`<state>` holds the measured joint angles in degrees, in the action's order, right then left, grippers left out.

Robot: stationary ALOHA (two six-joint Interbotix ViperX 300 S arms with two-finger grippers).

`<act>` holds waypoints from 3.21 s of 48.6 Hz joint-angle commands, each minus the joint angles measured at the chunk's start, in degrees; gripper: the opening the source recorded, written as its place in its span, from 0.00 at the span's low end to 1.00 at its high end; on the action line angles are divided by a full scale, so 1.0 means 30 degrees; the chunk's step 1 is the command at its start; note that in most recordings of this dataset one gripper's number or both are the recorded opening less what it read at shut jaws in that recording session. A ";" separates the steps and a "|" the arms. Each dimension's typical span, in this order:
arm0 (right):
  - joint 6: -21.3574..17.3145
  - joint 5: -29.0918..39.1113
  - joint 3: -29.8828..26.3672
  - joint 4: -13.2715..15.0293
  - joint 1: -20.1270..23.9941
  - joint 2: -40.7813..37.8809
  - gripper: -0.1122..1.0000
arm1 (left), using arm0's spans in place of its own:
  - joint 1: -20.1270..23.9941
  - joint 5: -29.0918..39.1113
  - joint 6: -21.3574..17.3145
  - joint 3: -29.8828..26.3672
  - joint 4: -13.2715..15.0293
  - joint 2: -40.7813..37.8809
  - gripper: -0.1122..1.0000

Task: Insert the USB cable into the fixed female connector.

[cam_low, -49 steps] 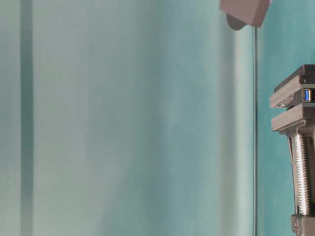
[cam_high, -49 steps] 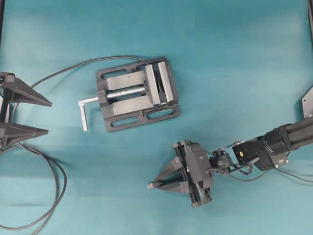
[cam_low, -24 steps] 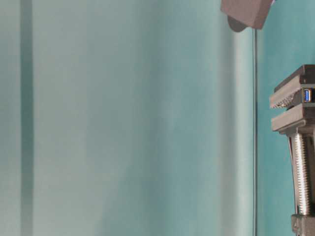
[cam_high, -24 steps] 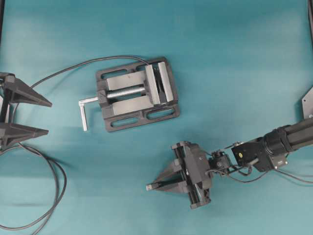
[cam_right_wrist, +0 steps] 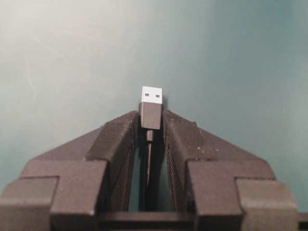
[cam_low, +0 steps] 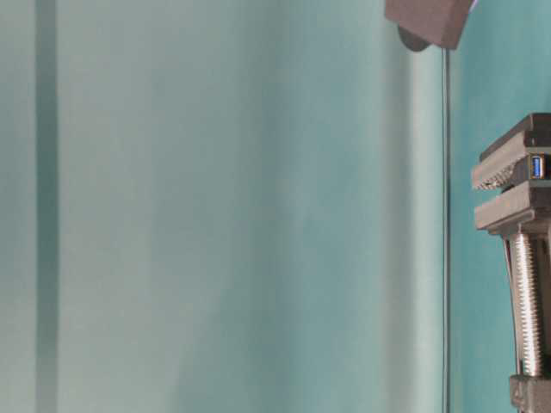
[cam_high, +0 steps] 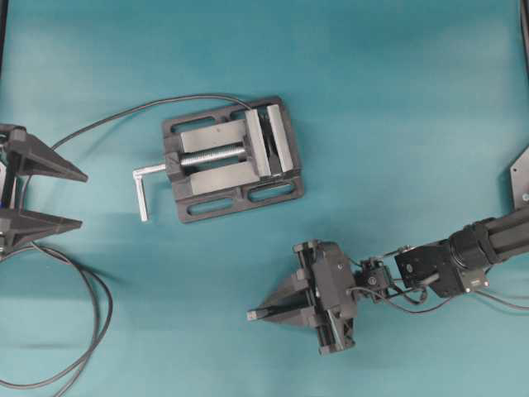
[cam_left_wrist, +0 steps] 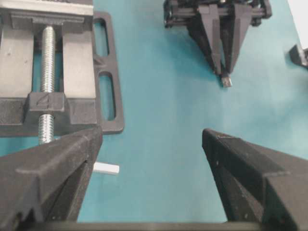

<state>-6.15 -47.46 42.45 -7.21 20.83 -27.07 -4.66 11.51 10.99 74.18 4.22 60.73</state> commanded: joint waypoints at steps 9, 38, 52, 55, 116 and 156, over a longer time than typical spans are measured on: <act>0.0967 -0.0205 -0.0146 -0.3018 -0.0029 0.0908 0.29 | -0.0029 -0.1436 0.0088 0.0322 0.0029 -0.0176 0.99; 0.7178 -0.1523 -0.2168 -1.4971 0.0469 0.0996 0.29 | -0.0029 -0.2871 0.1113 0.1758 0.0029 -0.0176 0.99; 0.9434 -0.3252 -0.2959 -2.0449 0.2314 0.0996 0.29 | -0.0029 -0.2871 0.1055 0.1699 0.0029 -0.0176 0.99; 1.0020 -0.3428 -0.3223 -2.1680 0.2695 0.0967 0.29 | -0.0029 -0.2871 0.1055 0.1699 0.0029 -0.0176 0.99; 1.4912 -1.2627 -1.0664 -3.4219 0.3545 -0.2900 0.29 | -0.2314 -0.1963 0.1084 0.2549 0.0029 -0.0322 0.99; 1.5000 -1.5146 -1.2217 -3.4687 0.3486 -0.4189 0.29 | -0.2314 -0.1230 0.0908 0.2695 0.0029 -0.0322 0.99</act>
<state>38.94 -91.93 6.68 -111.27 31.38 -40.87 -11.43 8.17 13.54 82.79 4.22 60.38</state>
